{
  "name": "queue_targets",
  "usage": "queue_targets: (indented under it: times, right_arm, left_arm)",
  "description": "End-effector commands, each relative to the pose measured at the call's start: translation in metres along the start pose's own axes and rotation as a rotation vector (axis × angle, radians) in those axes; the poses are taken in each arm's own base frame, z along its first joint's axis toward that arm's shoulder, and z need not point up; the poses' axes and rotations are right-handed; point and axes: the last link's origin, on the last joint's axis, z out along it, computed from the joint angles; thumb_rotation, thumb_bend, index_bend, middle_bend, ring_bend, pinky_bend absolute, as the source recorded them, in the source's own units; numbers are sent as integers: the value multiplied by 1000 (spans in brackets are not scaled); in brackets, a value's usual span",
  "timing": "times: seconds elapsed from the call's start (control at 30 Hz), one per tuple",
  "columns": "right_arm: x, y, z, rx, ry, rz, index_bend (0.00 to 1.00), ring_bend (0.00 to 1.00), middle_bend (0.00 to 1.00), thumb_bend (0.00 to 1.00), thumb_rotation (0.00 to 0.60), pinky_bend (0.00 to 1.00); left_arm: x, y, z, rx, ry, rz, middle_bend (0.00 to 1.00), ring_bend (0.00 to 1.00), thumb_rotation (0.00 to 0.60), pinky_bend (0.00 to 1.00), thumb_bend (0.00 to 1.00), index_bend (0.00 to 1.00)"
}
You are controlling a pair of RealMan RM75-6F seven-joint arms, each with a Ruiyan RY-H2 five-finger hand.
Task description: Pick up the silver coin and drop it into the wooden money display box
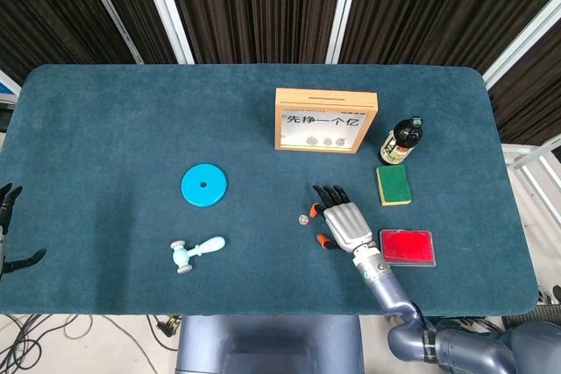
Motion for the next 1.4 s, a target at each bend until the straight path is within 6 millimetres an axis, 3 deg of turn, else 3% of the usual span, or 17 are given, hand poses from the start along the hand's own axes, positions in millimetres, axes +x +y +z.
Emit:
queue_targets:
  times: [0.03, 1.4]
  right_arm:
    - [-1, -4, 7, 6, -5, 0, 398, 0, 34, 402, 600, 0]
    - [-12, -9, 11, 11, -14, -2, 400, 0, 34, 423, 600, 0]
  left_arm:
    - [0, 0, 0, 1, -1, -1, 0, 0, 600, 52, 28, 31]
    - [0, -2, 1, 10, -4, -4, 0, 0, 600, 52, 29, 31]
